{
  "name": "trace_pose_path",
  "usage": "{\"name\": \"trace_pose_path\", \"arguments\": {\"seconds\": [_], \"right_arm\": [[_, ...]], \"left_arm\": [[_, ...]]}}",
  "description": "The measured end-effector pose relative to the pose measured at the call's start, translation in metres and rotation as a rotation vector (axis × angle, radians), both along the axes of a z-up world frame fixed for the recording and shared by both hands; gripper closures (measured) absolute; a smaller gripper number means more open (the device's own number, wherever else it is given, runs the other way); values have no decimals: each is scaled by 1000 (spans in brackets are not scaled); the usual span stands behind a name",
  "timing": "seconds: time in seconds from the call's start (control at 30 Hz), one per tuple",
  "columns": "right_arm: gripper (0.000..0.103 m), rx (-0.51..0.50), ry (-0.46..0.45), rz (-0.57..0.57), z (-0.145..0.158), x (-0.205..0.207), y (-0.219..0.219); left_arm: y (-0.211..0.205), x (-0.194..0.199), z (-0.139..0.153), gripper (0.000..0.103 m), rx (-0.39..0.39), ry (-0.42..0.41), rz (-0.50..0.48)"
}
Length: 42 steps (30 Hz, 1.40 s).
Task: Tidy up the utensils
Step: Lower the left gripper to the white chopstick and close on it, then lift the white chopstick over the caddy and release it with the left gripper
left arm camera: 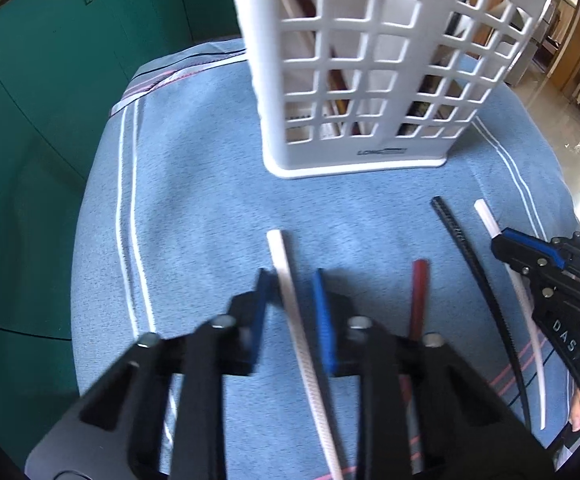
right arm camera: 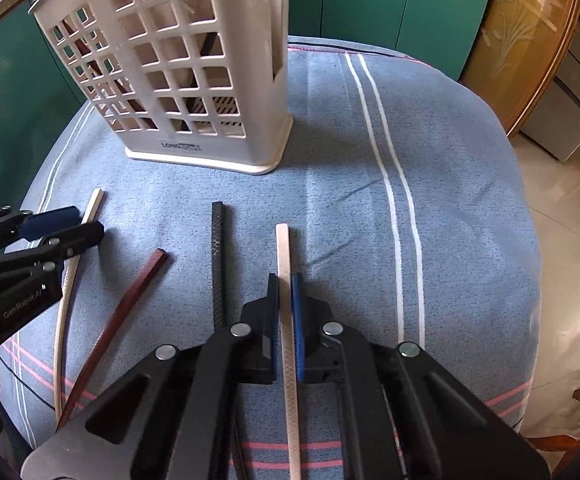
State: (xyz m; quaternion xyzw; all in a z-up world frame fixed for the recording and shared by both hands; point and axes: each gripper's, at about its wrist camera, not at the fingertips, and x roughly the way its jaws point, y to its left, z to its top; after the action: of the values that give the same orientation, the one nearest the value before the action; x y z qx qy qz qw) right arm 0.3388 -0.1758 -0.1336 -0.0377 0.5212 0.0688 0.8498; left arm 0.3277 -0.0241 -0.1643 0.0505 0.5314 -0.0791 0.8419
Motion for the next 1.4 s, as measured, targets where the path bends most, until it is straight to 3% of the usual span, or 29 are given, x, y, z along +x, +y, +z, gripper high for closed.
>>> {"name": "trace_pose_path", "arguments": {"seconds": [0.27,0.73,1.03,1.4], "right_arm": [[96,41,-49,-5,23,-23,-13],[96,132,-292,14,127,-84,-30],[96,172,-415,26,172,-111,-36],[96,217,-501,58,206,-123,-33]], "left_arm": [[0,-15,11,97,-75,-31,14],[-6,-78,129,97,-132,-344,-10],[3,-101,173,97,-177,-460,-15],[19,-113,222,97,-201,-577,-8]]}}
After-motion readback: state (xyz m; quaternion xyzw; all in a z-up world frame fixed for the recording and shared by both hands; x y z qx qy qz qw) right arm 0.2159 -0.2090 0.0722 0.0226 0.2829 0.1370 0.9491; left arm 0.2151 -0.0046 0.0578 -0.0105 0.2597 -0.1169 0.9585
